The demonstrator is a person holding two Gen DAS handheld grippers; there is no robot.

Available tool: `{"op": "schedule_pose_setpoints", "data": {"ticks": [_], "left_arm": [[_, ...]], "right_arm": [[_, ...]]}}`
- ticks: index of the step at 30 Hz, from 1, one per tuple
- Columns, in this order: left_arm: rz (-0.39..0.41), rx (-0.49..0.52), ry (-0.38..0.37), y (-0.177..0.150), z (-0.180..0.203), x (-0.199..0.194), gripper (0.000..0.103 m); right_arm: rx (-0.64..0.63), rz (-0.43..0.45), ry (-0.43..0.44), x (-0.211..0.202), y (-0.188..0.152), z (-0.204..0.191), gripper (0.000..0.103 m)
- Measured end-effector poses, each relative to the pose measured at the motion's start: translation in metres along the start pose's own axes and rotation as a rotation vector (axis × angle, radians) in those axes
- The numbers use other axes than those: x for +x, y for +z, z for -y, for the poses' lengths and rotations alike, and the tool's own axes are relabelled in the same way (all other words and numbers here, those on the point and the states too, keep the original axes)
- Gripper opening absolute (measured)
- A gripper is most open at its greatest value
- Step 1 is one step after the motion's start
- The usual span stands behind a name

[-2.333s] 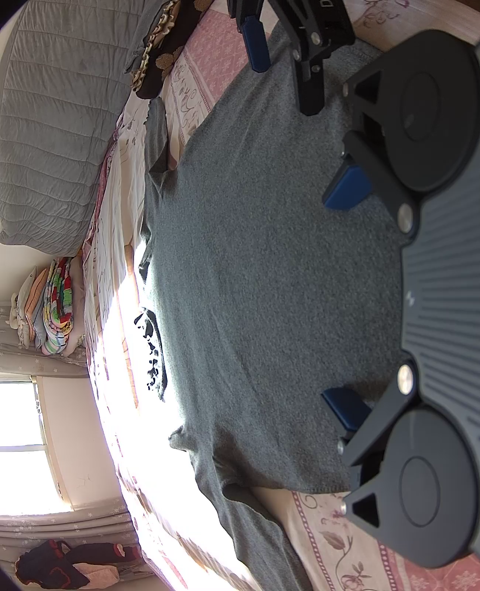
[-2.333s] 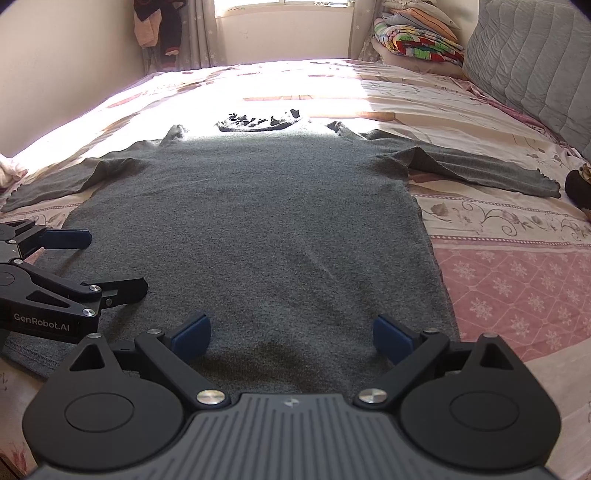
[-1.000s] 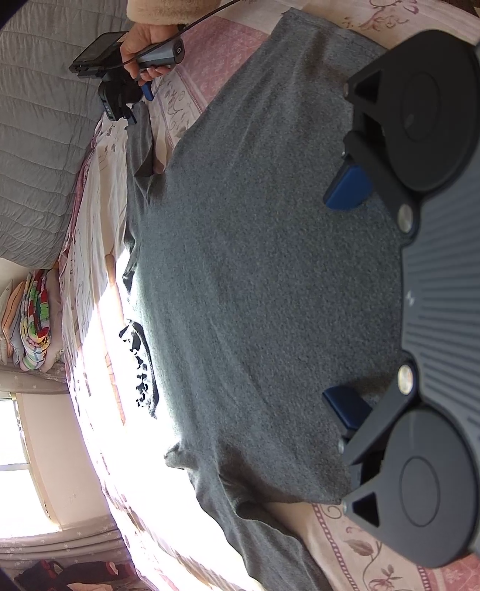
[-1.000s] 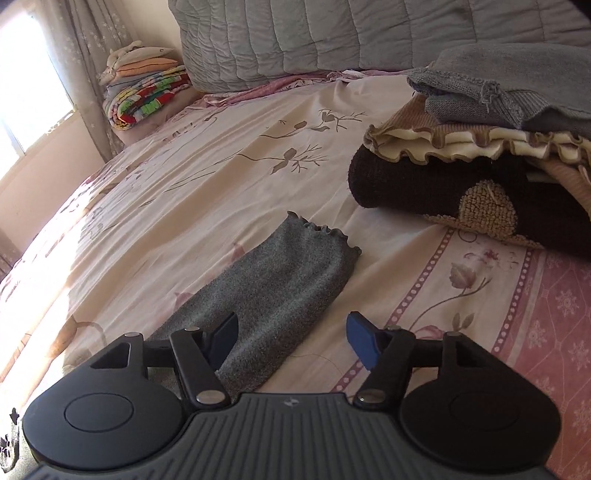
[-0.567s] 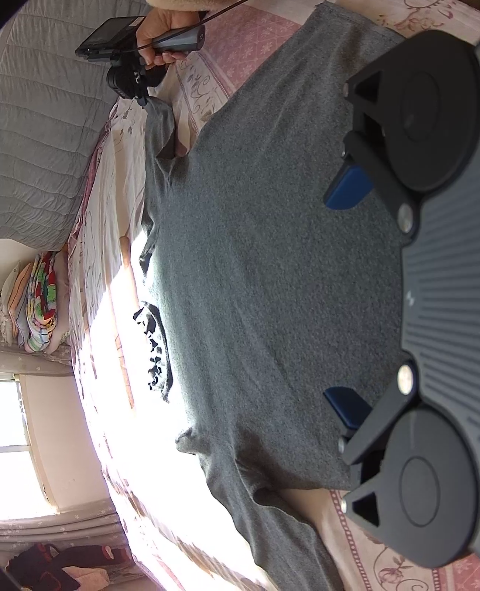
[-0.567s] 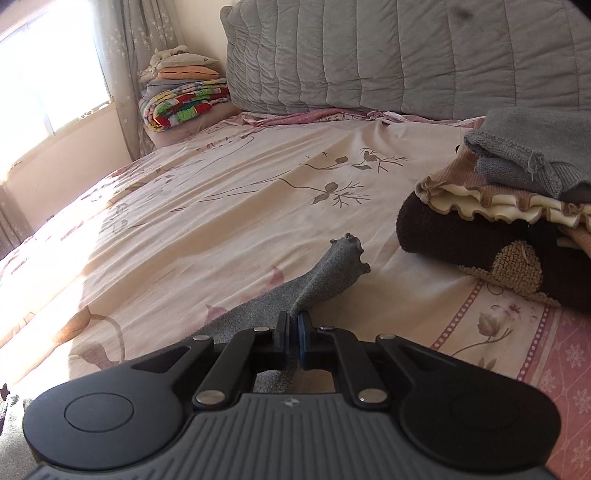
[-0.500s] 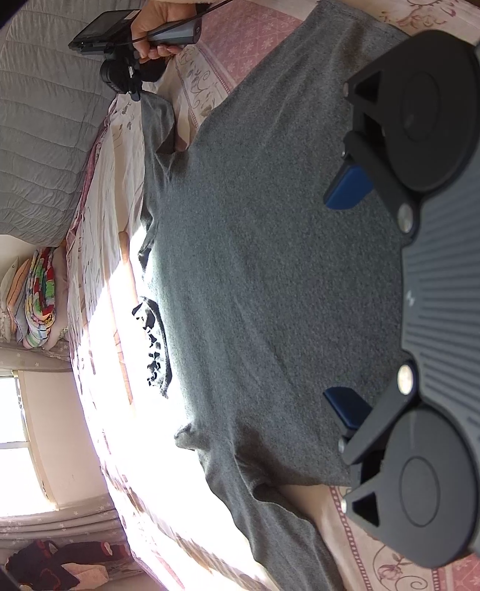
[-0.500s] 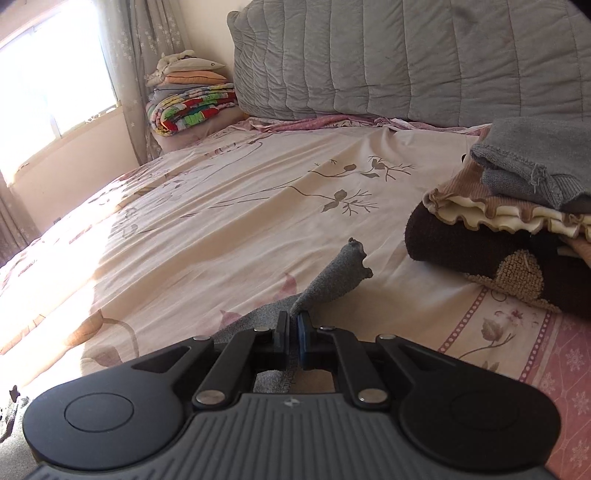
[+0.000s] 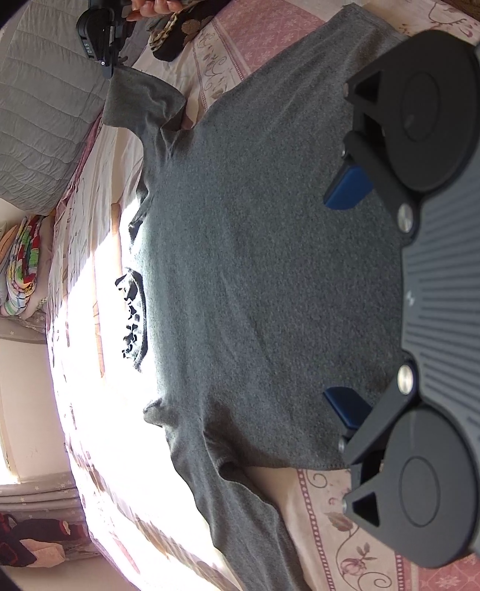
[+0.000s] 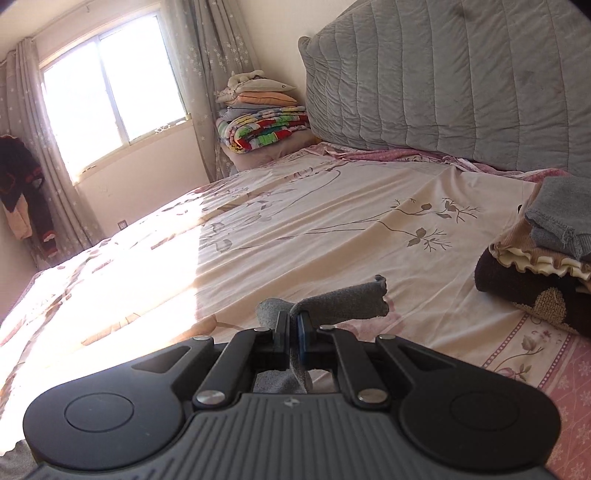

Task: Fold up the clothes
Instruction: 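Lift the sleeve and fold it across the sweater body with the right gripper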

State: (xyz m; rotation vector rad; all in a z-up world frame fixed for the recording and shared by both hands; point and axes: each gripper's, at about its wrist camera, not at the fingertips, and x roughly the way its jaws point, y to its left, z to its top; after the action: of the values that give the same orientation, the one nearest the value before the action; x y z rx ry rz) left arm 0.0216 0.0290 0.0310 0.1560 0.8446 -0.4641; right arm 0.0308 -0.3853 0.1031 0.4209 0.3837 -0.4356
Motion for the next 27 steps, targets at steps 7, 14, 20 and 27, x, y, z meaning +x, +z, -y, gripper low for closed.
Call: {"op": "schedule_pose_setpoints", "data": {"ticks": [7,14,20,27], "left_arm": [[0.009,-0.001,-0.003,0.006,0.004,-0.004,0.103],[0.028,-0.004,0.028,0.011,0.008,-0.008,0.103],[-0.006,-0.022,0.088,0.011,0.009,0.000,0.103],[-0.022,0.019,0.149,0.009,0.015,0.008,0.103]], "right_arm": [[0.016,-0.027,0.088,-0.028,-0.010,-0.028,0.005],[0.011,-0.091,0.176,-0.046,-0.030,-0.057,0.005],[0.012,-0.155,0.279,-0.055,-0.061,-0.078,0.005],[-0.030,-0.285,0.375,-0.054,-0.104,-0.099,0.005]]}}
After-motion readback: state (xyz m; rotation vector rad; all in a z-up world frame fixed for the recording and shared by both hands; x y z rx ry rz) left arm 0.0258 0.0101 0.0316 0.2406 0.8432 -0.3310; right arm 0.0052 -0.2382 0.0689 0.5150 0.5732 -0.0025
